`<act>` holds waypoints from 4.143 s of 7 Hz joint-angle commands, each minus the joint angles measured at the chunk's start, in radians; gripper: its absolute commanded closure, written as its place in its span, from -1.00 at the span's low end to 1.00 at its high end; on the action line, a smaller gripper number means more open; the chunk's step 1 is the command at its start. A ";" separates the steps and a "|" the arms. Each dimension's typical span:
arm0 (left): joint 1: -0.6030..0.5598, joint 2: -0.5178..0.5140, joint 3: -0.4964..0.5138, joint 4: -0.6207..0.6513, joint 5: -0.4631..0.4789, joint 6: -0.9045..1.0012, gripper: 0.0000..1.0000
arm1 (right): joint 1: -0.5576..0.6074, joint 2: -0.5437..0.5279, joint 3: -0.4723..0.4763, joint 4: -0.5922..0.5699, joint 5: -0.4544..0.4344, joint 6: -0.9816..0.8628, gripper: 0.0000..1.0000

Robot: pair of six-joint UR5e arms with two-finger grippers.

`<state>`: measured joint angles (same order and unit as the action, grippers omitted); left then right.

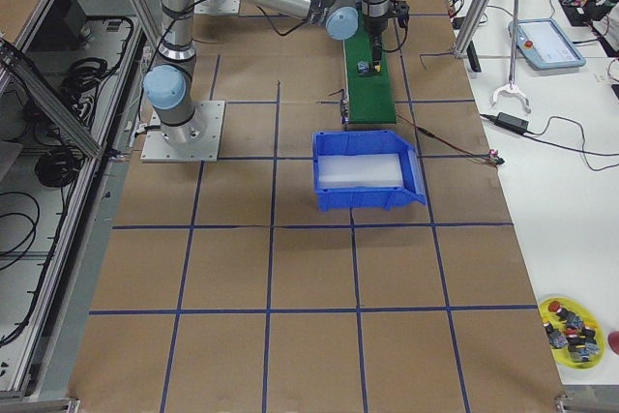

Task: Transport two buttons from left to right
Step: 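Raise the left gripper while the right gripper reaches toward the yellow button, then grasp the yellow button on the belt with the right gripper, then carry the yellow button into the foam-lined bin and release it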

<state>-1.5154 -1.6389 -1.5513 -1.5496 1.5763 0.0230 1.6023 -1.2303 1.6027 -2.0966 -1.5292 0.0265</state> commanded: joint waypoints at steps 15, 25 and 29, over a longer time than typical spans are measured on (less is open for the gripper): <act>0.000 0.002 -0.004 0.002 -0.002 0.000 -0.99 | -0.131 -0.006 -0.099 0.175 -0.017 -0.005 0.89; -0.002 0.002 -0.006 0.009 -0.005 -0.002 -0.99 | -0.627 -0.017 0.135 0.049 0.000 -0.786 0.92; -0.002 0.002 -0.004 0.009 -0.005 -0.002 -0.99 | -0.628 0.000 0.264 -0.069 -0.014 -0.795 0.89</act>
<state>-1.5171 -1.6368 -1.5568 -1.5401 1.5708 0.0215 0.9749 -1.2413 1.8534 -2.1571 -1.5368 -0.7649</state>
